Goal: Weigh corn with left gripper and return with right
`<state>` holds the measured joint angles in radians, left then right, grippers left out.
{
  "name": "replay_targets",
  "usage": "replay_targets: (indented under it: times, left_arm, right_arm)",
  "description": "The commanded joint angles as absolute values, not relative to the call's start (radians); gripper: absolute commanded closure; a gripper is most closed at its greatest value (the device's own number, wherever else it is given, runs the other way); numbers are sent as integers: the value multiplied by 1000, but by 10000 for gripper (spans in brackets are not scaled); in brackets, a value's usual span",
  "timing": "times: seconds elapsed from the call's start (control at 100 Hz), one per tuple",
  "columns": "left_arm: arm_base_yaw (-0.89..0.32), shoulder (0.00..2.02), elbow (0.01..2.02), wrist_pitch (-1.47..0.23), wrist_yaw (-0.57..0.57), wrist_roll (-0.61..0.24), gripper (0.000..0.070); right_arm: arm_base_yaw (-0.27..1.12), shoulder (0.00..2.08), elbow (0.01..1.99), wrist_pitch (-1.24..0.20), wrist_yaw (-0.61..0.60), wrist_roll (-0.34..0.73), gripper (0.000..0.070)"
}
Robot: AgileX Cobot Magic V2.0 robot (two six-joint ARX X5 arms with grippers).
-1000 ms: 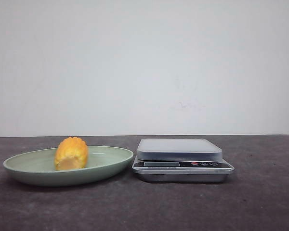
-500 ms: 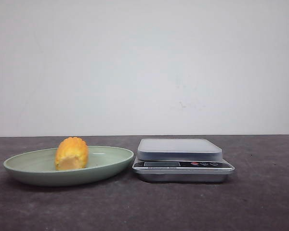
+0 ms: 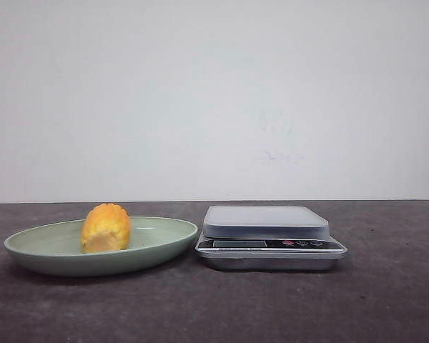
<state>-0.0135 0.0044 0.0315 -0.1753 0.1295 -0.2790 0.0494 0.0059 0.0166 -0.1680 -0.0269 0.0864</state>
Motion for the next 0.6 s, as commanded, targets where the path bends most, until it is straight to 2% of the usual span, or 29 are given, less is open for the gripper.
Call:
replay_targets:
  times: [0.0,0.43,0.59]
  left_arm:
    - [-14,3,14,-182,131,-339,689]
    - [-14,3,14,-182,133,-353,689]
    - [-14,3,16,-184,164,-390,689]
  right_arm:
    - [48,4,13,-157,-26,86,694]
    - [47,4,13,-155,-27,88,693]
    - [49,4,13,-95,-27,152,693]
